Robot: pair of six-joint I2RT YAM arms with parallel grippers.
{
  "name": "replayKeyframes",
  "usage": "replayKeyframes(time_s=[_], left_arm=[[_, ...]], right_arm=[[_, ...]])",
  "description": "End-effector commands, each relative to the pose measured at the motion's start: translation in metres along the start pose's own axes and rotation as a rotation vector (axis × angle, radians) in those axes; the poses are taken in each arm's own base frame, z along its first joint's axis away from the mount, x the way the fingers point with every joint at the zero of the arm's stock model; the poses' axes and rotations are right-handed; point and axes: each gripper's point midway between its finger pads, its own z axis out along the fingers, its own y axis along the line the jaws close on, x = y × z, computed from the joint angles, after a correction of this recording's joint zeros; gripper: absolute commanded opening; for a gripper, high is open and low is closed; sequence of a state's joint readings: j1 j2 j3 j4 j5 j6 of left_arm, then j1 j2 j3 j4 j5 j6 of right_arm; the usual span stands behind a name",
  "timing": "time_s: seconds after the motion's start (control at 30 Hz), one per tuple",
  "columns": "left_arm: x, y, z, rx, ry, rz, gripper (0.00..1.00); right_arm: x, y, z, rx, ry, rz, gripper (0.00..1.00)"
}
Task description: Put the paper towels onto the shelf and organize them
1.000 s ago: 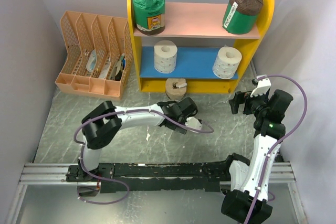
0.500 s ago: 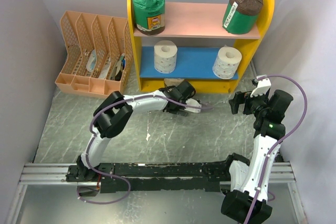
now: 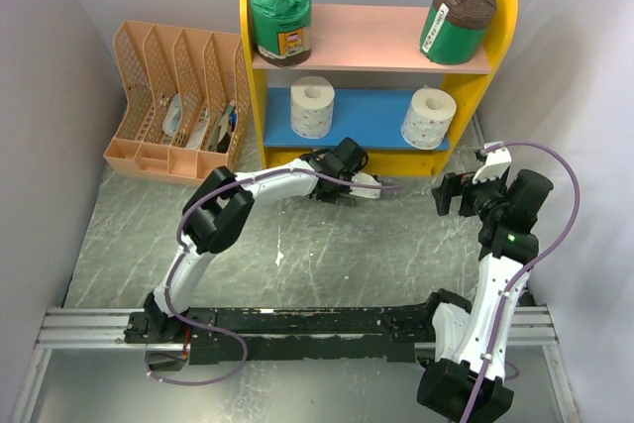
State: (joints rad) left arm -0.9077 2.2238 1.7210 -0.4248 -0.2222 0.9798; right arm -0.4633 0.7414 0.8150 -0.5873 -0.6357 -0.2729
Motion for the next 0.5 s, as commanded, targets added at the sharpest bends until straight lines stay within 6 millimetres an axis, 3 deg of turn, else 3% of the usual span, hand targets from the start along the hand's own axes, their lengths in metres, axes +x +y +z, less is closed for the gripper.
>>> replayKeyframes(time_s=[0.0,0.17,0.3,0.37,0.47], left_arm=[[-0.023,0.006,-0.025,0.013,-0.071,-0.008,1.0],[-0.051,-0.016,-0.06,0.076,-0.128,0.024,0.99],[-0.088,-0.036,-0.108,0.138,-0.228,0.035,0.99],[-0.11,-0.03,-0.143,0.152,-0.291,0.016,0.99],[-0.137,-0.001,-0.194,0.086,-0.375,-0.013,0.99]], right_arm=[[-0.005,-0.002,-0.001,0.013,-0.023,-0.019,1.0],[-0.005,-0.003,0.0,0.018,-0.025,-0.011,1.0],[-0.005,-0.006,0.001,0.043,-0.031,0.016,1.0],[-0.007,-0.011,0.002,0.069,-0.04,0.032,1.0],[-0.008,-0.018,0.003,0.115,-0.055,0.079,1.0]])
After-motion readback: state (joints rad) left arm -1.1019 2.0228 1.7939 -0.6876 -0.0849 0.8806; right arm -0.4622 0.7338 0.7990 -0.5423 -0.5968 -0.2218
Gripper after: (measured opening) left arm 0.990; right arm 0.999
